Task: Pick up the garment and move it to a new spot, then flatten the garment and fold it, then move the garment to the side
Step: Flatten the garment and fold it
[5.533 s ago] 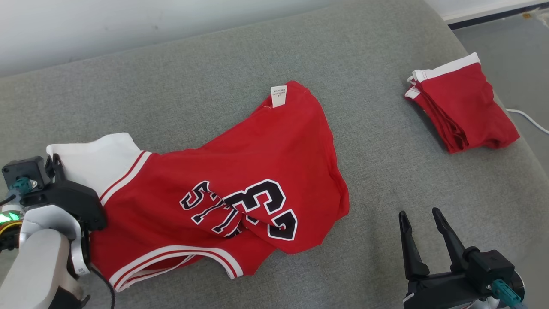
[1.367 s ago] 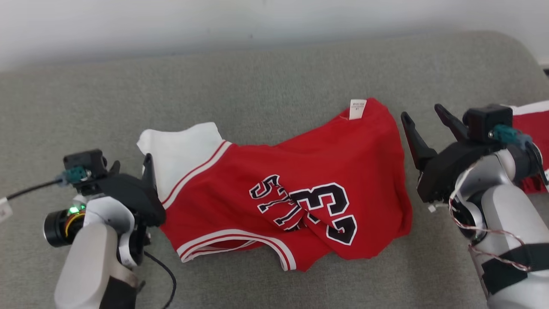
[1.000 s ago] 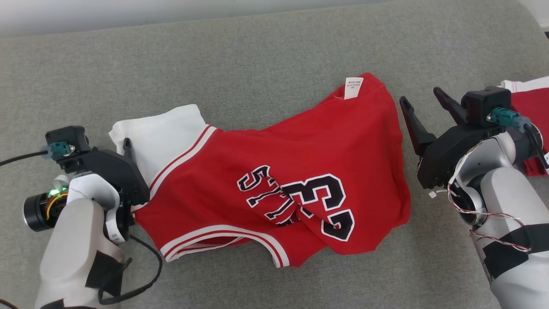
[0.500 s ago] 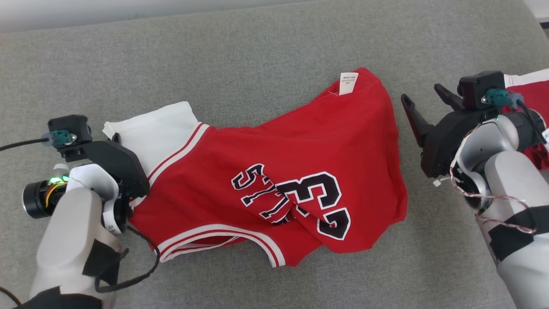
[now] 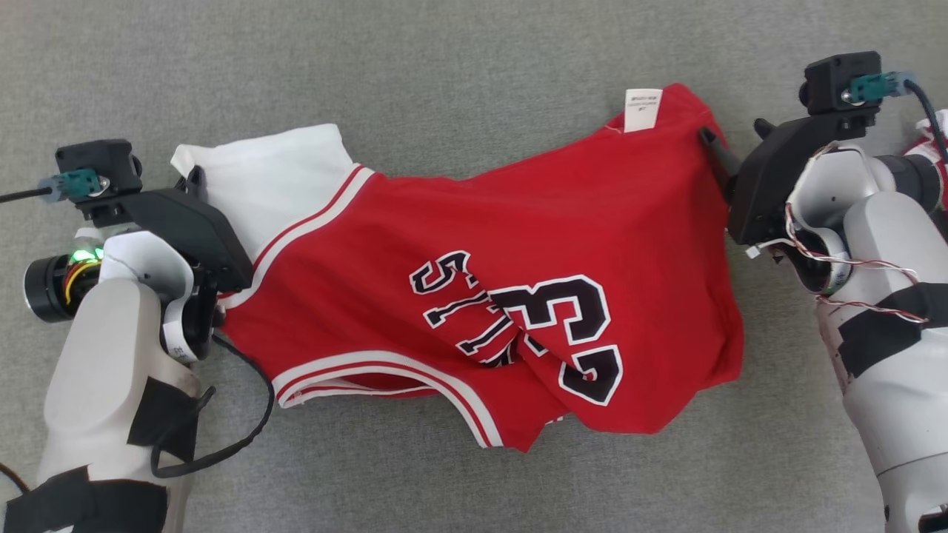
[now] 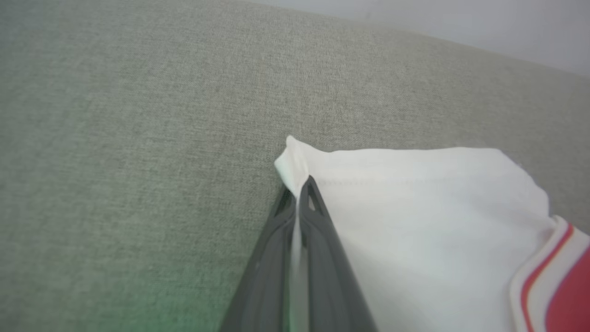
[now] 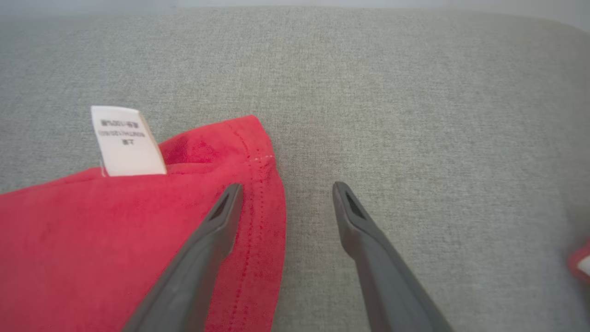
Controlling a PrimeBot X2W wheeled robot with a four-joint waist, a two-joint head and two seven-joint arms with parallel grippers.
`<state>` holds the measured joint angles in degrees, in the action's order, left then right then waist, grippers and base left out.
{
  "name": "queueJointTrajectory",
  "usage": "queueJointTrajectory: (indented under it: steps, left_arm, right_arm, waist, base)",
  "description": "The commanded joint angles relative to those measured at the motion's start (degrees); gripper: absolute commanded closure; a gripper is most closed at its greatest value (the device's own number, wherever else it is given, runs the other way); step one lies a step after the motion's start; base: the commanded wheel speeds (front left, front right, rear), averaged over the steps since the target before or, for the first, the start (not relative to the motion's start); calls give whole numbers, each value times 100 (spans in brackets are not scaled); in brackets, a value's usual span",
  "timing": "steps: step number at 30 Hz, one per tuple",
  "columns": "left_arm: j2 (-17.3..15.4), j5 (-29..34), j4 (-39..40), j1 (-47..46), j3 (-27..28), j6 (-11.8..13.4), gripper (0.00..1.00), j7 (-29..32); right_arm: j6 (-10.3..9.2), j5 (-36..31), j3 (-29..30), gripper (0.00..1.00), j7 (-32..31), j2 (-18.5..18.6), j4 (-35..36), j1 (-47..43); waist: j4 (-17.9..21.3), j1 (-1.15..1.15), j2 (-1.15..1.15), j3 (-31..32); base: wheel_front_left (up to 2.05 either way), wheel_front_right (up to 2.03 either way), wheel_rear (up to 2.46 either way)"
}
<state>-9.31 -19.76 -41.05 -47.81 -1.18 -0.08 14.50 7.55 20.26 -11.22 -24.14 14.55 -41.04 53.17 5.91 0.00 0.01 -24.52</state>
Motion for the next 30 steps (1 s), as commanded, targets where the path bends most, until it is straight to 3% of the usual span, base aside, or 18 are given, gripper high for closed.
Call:
queueJointTrajectory:
  steps: [1, 13, 15, 17, 19, 20, 23, 24, 26, 30]
  left_arm:
    - [11, -18, 12, -10, -10, -21, 100, 10]
    - [6, -93, 342, 55, -79, 13, 100, 45]
    - [-14, -100, 369, 56, -77, 22, 100, 59]
    - [-28, -114, 398, 76, -74, 33, 100, 55]
    - [-47, -135, 437, 106, -61, 54, 100, 22]
    - [-58, -145, 455, 115, -56, 63, 100, 16]
    - [-87, -166, 503, 141, -33, 81, 100, -2]
    - [-101, -175, 521, 152, -24, 94, 100, -12]
    - [-117, -205, 564, 182, 0, 119, 100, -44]
    - [-184, -241, 663, 192, 44, 122, 100, -110]
  right_arm:
    - [-17, 9, -32, 0, 62, -42, -58, 72]
    - [-17, 122, -222, 0, 360, -241, -596, 469]
    - [-17, 109, -306, 27, 424, -237, -632, 511]
    - [-17, 100, -394, 32, 489, -226, -662, 536]
    - [-17, 99, -472, 53, 545, -214, -685, 536]
    - [-17, 99, -506, 55, 575, -213, -689, 541]
    - [-17, 105, -620, 77, 675, -220, -684, 545]
    - [-17, 112, -642, 92, 710, -211, -683, 547]
    - [-17, 97, -697, 100, 776, -186, -692, 557]
    - [-17, 128, -725, 100, 863, -138, -710, 576]
  waist:
    - [-97, 0, -1, -109]
    - [-176, 0, -1, -248]
    - [-177, 0, -1, -268]
    - [-177, 0, -1, -276]
    - [-171, 0, -1, -268]
    - [-164, 0, -1, -265]
    - [-134, 0, -1, -246]
    - [-124, 0, -1, -240]
    - [-103, 0, -1, -216]
    - [-70, 0, -1, -133]
  base:
    - [0, 0, 0]
    - [0, 0, 0]
    - [0, 0, 0]
    - [0, 0, 0]
    - [0, 0, 0]
    - [0, 0, 0]
    - [0, 0, 0]
    - [0, 0, 0]
    - [0, 0, 0]
    - [0, 0, 0]
